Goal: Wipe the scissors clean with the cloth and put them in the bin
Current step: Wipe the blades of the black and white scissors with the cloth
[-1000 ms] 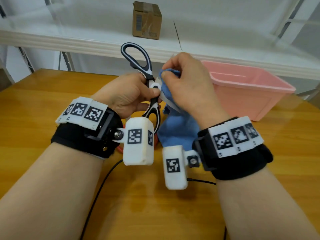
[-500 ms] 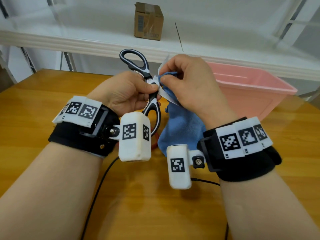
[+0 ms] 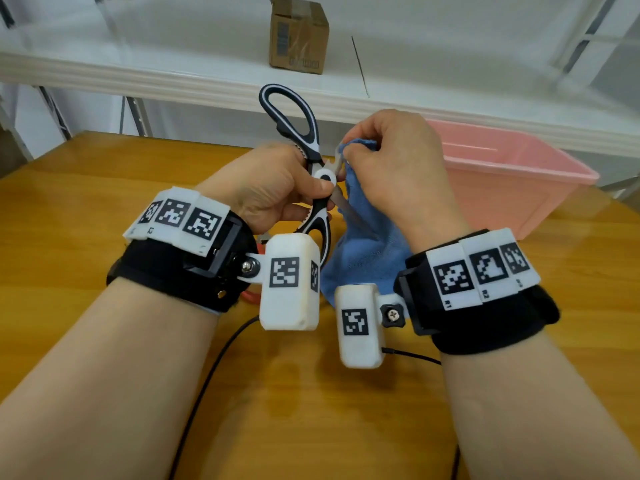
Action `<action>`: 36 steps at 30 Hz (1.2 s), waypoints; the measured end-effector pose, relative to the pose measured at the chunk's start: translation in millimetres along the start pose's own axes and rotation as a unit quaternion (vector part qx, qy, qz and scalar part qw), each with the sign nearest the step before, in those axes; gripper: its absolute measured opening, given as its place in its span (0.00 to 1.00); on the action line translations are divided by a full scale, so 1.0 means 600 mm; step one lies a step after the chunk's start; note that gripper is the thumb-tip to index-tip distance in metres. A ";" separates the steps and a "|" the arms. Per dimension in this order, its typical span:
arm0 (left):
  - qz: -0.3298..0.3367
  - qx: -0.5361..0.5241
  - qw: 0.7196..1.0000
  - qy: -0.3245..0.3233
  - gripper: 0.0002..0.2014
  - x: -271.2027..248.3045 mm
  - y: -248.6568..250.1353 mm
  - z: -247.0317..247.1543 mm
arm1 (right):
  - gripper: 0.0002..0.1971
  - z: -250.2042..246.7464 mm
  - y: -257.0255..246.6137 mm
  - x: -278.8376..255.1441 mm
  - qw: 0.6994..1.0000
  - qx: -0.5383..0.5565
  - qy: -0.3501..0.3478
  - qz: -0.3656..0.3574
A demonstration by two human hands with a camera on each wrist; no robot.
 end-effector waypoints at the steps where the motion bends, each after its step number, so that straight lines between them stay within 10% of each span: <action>1: -0.001 0.001 1.000 0.002 0.08 0.001 -0.001 0.000 | 0.08 -0.002 -0.002 -0.001 1.000 -0.003 -0.015 -0.001; 5: -0.004 0.033 0.999 0.034 0.08 0.005 -0.007 0.001 | 0.08 -0.001 -0.012 -0.005 0.993 -0.064 -0.097 -0.001; 19: -0.008 -0.039 0.998 -0.045 0.11 -0.013 0.010 -0.012 | 0.04 -0.013 0.005 0.005 0.979 0.201 -0.012 0.036; 36: 0.003 -0.070 0.997 -0.034 0.09 -0.014 0.009 -0.022 | 0.11 -0.004 0.001 0.002 0.988 0.152 -0.021 0.022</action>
Point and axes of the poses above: each hand's wrist, its own x-axis towards the middle knuckle, its own z-axis out of the palm, y = z × x, the point moved 1 cm from there along x, towards the middle knuckle, and after that the axes turned 8 degrees about x, right-handed, at the moved point
